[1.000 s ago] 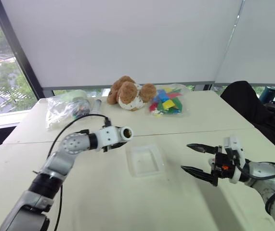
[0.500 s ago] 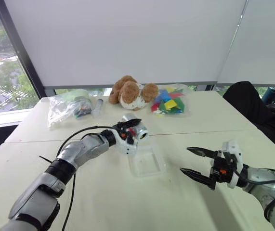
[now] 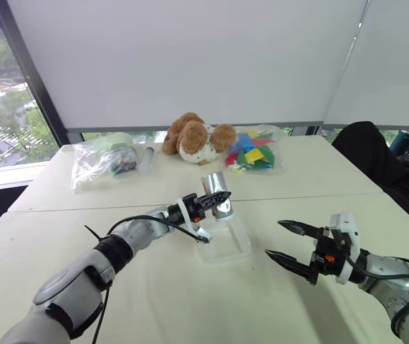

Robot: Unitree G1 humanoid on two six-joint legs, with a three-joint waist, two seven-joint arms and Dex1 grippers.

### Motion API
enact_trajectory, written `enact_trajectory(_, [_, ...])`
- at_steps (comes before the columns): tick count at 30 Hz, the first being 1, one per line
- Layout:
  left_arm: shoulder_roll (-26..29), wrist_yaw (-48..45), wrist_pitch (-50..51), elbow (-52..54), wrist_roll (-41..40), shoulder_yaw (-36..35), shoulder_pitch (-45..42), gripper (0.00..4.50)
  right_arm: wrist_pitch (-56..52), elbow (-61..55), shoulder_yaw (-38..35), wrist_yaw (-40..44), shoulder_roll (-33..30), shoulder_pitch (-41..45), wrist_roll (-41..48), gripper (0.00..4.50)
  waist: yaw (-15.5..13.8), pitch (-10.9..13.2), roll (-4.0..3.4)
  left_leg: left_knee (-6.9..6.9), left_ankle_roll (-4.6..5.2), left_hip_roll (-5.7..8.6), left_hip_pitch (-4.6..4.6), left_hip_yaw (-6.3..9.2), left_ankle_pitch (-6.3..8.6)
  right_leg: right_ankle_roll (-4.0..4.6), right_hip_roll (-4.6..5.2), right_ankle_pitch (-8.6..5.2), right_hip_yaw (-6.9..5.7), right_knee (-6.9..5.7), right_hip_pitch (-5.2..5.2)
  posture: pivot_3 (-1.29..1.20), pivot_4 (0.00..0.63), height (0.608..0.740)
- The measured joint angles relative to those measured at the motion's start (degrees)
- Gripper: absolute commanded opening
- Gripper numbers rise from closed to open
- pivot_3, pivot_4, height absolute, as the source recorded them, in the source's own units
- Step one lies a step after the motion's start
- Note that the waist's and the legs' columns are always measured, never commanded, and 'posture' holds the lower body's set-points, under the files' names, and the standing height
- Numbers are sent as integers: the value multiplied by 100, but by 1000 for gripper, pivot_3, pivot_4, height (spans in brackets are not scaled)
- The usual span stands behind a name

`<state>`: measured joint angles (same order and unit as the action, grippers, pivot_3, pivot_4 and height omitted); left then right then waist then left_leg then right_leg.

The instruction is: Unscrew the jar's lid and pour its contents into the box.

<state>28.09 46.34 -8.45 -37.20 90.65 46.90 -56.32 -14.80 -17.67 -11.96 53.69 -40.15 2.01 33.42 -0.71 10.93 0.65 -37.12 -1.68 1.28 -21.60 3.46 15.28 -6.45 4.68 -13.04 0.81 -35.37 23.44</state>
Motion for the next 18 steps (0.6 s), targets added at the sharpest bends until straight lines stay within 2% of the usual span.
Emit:
enact_trajectory(5, [58, 371, 389, -9, 153, 131, 0, 2070, 0, -2, 0, -22, 56, 1, 0, 4476, 7, 0, 0, 0, 0, 0, 1, 0, 0, 0, 0, 0, 0, -3, 1, 0, 150, 740])
enact_trajectory(11, [251, 480, 348, 57, 53, 145, 0, 2070, 1, -2, 22, -34, 113, 4, -2, 4476, 3, 0, 0, 0, 0, 0, 0, -1, 0, 1, 1, 0, 1, -4, 1, 0, 150, 740])
enact_trajectory(15, [351, 57, -642, 219, -837, -53, 1, 2070, 1, -1, 45, -30, 138, 27, -2, 4476, -1, 0, 0, -1, -1, 0, 1, -1, 0, 1, 4, 1, 1, -4, 1, 0, 150, 740])
enact_trajectory(18, [658, -752, -2022, 319, -2289, -426, 49, 2070, 1, 12, 56, 13, 146, 45, 0, 4476, 26, 0, 0, 2, -1, -3, 3, -1, 0, 3, 4, 2, 2, -8, 6, 0, 150, 740])
